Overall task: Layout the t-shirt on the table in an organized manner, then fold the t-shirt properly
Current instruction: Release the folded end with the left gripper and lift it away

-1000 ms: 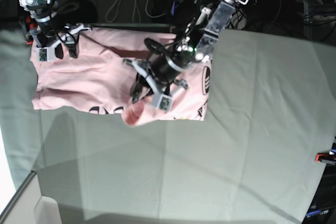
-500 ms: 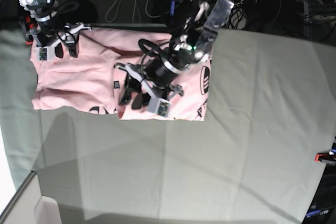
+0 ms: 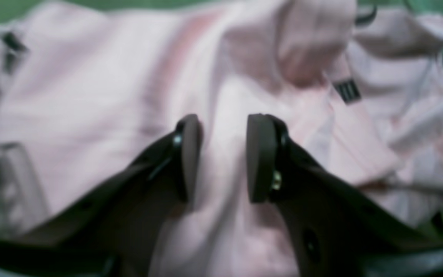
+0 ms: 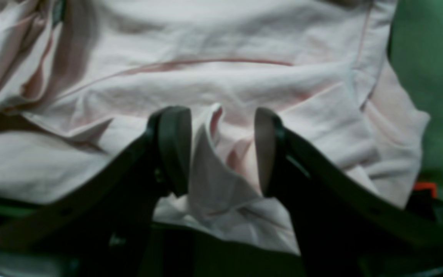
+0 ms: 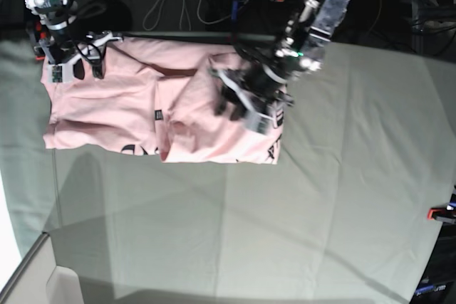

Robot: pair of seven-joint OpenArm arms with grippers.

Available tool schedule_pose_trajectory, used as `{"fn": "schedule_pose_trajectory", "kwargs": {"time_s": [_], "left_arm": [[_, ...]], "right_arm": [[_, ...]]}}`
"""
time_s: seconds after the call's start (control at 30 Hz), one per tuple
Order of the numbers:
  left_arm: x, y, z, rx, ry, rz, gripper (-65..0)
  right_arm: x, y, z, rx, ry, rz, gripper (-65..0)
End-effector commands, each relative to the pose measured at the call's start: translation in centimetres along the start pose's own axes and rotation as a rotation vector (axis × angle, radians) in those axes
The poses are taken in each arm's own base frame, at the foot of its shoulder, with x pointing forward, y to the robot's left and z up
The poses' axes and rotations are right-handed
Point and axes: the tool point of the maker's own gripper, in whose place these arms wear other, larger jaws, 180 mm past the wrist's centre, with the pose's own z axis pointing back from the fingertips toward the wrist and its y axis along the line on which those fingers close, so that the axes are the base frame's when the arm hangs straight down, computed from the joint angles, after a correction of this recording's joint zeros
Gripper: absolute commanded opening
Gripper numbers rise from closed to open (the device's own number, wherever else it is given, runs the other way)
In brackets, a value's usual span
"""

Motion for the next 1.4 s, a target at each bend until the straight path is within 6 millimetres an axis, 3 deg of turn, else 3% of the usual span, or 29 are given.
{"fn": "schedule_pose_trajectory", "kwargs": {"time_s": [0.0,0.23,0.33,0.43,0.53,0.6,0.67,0.77,0.83,0.93,1.0,1.2,1.37], "left_arm": [[0.5,-2.7,-0.3,-0.077,-0.022,-0.015,-44.6],[-0.8,-11.0,-0.8,-0.316,0.029,-0.154,-44.4],[0.7,-13.7,0.0,-0.412,-0.016,-0.193,-44.4],[3.2,-14.7,1.1,-0.44,-0.085,-0.207,-44.3],[5.7,-12.7,2.2,-0.412,-0.149,-0.151,-44.3],[7.7,-9.8,2.6,-0.355,-0.193,-0.093,-44.3],[9.0,-5.6,3.1,-0.27,-0.228,-0.03,-44.3],[9.2,1.5,4.3,-0.105,-0.255,0.065,-44.3],[9.3,5.3,5.2,-0.012,-0.274,0.103,-44.3],[9.4,10.1,7.3,0.111,-0.312,0.156,-44.2],[9.3,12.9,8.8,0.187,-0.336,0.184,-44.2],[9.0,17.3,12.1,0.316,-0.379,0.225,-44.2],[8.1,18.4,13.6,0.362,-0.378,0.242,-44.2]], "right_arm": [[1.2,0.0,0.2,0.002,-0.046,-0.001,-37.6],[1.4,-0.4,0.2,-0.003,-0.049,0.009,-37.6],[1.5,-0.5,0.2,-0.004,-0.051,0.013,-37.6],[1.4,-1.8,0.5,-0.039,-0.052,0.002,-37.4],[2.0,-3.4,0.8,-0.088,-0.072,-0.02,-37.3],[2.5,-4.1,0.9,-0.109,-0.088,-0.03,-37.3],[2.5,-4.9,1.1,-0.133,-0.094,-0.041,-37.3],[2.5,-5.3,1.3,-0.147,-0.096,-0.047,-36.1],[2.6,-5.4,1.3,-0.148,-0.098,-0.045,-31.8],[2.6,-5.3,1.3,-0.144,-0.097,-0.045,-24.4],[3.6,-5.3,0.9,-0.144,-0.121,-0.045,-21.5],[5.3,-6.6,-1.5,-0.133,-0.148,-0.058,-20.8],[5.1,-9.3,-4.0,-0.123,-0.106,-0.07,-20.7]]}}
